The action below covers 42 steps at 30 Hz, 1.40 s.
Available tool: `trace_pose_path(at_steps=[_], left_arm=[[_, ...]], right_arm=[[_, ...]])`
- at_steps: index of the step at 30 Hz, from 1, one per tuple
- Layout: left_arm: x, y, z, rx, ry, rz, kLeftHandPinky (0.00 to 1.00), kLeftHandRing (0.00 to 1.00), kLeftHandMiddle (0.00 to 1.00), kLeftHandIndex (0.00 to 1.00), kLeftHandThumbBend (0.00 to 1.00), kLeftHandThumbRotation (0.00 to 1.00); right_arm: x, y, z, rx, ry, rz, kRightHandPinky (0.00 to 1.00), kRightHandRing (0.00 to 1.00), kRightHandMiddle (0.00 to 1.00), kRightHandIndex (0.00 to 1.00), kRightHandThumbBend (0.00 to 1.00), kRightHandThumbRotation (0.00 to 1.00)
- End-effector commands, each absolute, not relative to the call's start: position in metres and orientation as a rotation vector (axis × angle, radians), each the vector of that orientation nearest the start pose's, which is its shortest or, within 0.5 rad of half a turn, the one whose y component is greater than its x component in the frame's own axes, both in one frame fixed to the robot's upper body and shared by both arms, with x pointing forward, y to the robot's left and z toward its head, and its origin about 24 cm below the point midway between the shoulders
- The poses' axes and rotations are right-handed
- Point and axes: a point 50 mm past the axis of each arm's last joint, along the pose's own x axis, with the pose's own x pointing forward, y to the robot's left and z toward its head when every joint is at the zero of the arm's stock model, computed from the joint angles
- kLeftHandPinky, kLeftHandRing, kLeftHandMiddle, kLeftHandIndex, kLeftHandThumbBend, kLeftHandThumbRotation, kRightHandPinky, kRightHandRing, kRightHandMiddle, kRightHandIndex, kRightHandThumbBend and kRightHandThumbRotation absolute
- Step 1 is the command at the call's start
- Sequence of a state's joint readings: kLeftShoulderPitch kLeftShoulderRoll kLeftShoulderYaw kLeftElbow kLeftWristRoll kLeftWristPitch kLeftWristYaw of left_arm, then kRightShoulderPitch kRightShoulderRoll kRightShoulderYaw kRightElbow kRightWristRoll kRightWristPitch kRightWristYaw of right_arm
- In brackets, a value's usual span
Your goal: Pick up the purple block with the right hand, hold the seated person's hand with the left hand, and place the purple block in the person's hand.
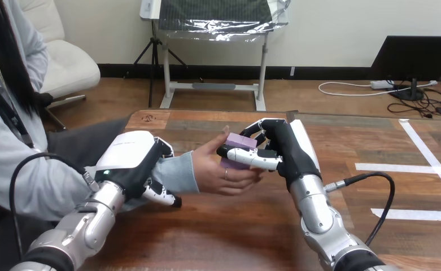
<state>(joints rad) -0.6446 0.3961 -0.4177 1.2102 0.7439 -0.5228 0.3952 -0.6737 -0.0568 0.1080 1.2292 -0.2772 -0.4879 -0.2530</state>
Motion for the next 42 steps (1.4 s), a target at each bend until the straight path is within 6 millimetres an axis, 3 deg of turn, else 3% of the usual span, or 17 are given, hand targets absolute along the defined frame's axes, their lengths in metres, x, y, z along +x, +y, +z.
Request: trace_pose_path(at_steps=[1, 23, 42], left_arm=[[0.366, 0.164, 0.068, 1.211, -0.339, -0.231, 0.21, 0.26, 0.33, 0.33, 0.89, 0.12], [0.369, 0.153, 0.071, 1.187, -0.352, -0.237, 0.21, 0.26, 0.33, 0.33, 0.88, 0.17], [0.367, 0.154, 0.068, 1.193, -0.362, -0.228, 0.23, 0.28, 0.34, 0.34, 0.89, 0.16]], right_arm=[[0.354, -0.095, 0.046, -0.391, -0.154, 0.124, 0.06, 0.10, 0.15, 0.17, 0.34, 0.25], [0.350, -0.077, 0.045, -0.376, -0.149, 0.149, 0.06, 0.10, 0.14, 0.17, 0.33, 0.27], [0.351, -0.079, 0.043, -0.400, -0.139, 0.141, 0.06, 0.10, 0.15, 0.17, 0.33, 0.28]])
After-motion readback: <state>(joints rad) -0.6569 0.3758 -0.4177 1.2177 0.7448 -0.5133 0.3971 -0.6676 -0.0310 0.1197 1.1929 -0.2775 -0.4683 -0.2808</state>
